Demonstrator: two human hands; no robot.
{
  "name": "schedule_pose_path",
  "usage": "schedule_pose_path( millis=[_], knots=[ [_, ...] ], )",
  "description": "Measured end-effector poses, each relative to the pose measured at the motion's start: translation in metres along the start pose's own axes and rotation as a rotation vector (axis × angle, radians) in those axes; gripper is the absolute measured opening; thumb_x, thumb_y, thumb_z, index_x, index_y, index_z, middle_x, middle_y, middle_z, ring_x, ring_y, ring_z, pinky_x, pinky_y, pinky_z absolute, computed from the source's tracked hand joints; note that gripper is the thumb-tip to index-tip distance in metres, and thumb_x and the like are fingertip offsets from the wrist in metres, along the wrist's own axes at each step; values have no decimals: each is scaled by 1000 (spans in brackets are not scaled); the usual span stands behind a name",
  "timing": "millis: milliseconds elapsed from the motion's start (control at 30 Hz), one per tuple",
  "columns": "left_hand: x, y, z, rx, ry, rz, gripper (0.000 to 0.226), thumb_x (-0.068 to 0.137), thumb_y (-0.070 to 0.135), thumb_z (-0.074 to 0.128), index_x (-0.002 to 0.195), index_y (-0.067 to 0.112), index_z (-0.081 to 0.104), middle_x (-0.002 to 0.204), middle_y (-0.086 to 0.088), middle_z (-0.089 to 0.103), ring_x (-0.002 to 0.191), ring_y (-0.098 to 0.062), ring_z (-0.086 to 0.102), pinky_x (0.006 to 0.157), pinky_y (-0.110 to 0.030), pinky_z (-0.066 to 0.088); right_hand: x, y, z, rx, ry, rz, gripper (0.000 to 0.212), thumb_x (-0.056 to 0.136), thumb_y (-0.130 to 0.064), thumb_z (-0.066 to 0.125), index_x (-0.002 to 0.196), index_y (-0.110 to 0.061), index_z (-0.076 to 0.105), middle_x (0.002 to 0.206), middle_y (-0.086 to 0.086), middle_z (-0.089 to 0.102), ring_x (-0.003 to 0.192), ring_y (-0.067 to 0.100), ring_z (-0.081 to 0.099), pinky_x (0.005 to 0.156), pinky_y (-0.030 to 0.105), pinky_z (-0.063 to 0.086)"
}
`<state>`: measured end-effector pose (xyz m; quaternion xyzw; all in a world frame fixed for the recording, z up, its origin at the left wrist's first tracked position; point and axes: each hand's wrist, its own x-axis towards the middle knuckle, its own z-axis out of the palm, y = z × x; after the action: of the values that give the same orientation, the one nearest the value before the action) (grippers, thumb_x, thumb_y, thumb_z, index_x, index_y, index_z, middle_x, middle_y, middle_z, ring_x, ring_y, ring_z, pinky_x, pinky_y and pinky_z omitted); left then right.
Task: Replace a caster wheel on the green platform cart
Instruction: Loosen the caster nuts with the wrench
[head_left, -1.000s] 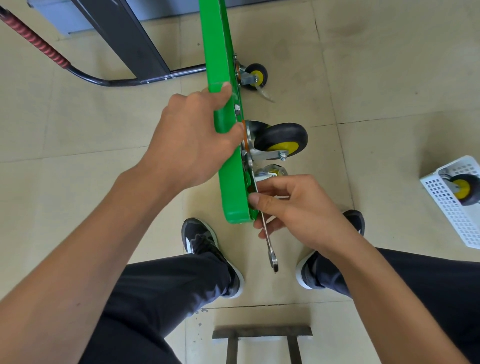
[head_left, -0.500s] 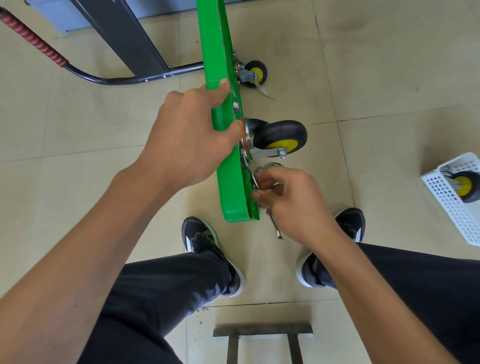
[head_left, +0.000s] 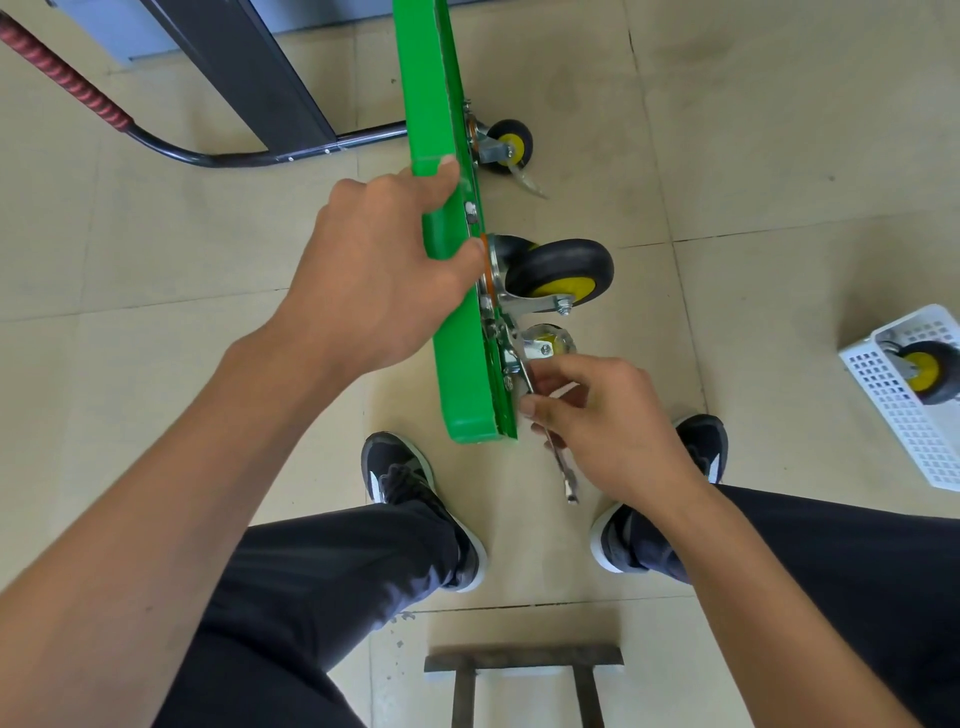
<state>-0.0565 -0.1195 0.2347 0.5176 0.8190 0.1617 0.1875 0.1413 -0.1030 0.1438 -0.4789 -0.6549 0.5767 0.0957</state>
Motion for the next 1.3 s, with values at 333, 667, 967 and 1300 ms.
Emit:
schedule_pose_path(
  millis=[333, 667, 967, 1300],
  knots=[
    [0, -1, 2, 18, 7, 0, 62, 94, 39, 59, 151, 23, 41, 147, -5, 53, 130, -29, 53, 112, -39, 41, -9, -33, -6, 251, -147, 77, 10, 90, -11, 73, 99, -13, 77, 87, 8, 76, 71, 30, 74, 66, 50, 63],
    [1, -1, 2, 47, 10, 18, 63, 94, 40, 58, 152, 22, 40, 148, -5, 51, 129, -30, 54, 110, -42, 44, -6, -51, -10, 346, -249, 133, 14, 93, -9, 69, 98, 2, 76, 84, 21, 75, 64, 24, 70, 61, 39, 63],
    [2, -2, 3, 39, 15, 6, 64, 92, 41, 58, 151, 22, 42, 146, -6, 54, 129, -31, 54, 110, -44, 43, 1, -37, 1, 215, -135, 81, 10, 92, -9, 70, 99, -3, 74, 86, 13, 74, 65, 24, 71, 52, 28, 56],
    [1, -3, 2, 2, -5, -11, 66, 89, 45, 56, 150, 23, 42, 144, -7, 56, 127, -30, 56, 109, -46, 45, 22, -6, -1, -352, 168, -287, 12, 85, -12, 75, 96, -15, 73, 90, -2, 67, 81, 19, 58, 73, 41, 51]
  ],
)
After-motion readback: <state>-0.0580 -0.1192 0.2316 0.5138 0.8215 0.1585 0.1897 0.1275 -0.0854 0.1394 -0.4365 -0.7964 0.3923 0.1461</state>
